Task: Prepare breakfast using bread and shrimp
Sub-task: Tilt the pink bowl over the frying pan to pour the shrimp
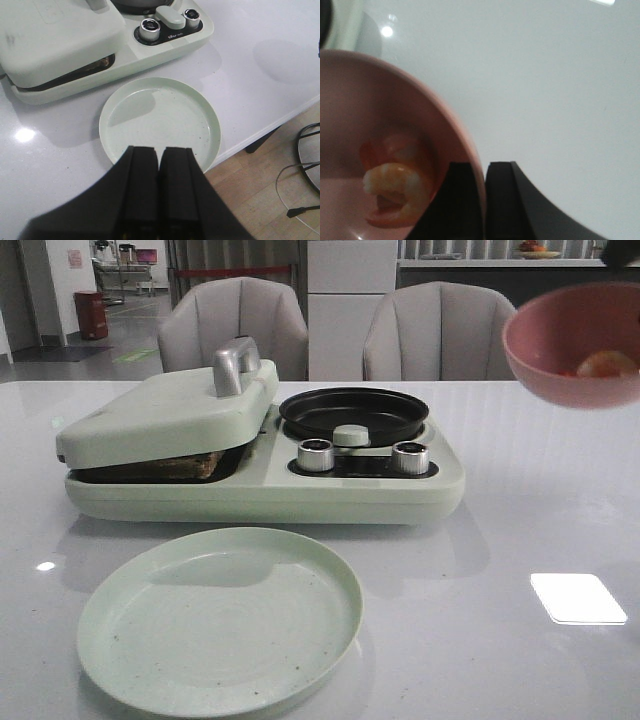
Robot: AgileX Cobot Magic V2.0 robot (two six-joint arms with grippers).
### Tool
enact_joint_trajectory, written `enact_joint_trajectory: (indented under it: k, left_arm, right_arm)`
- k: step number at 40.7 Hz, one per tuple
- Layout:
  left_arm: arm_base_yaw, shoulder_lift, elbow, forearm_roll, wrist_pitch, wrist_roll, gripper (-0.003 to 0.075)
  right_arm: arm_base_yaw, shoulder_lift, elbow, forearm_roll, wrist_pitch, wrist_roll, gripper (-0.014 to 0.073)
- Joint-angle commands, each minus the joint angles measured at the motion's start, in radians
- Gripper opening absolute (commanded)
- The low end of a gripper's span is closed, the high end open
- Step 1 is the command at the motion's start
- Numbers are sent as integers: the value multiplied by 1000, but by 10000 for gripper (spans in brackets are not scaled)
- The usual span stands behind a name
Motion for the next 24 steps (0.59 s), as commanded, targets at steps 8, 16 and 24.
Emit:
enact_joint_trajectory:
  k: [8,16,24]
  left_arm:
    - [-8,-3,-28,-26,-61,-9,102]
    - [-8,-3,-28,-26,-61,-9,102]
    - [-8,-3,-28,-26,-61,-9,102]
  right_arm:
    - [257,3,-255,-469,50,238,45]
    - [413,124,-354,-784,60,371,45]
    - [497,296,-425,-1173,129,540,45]
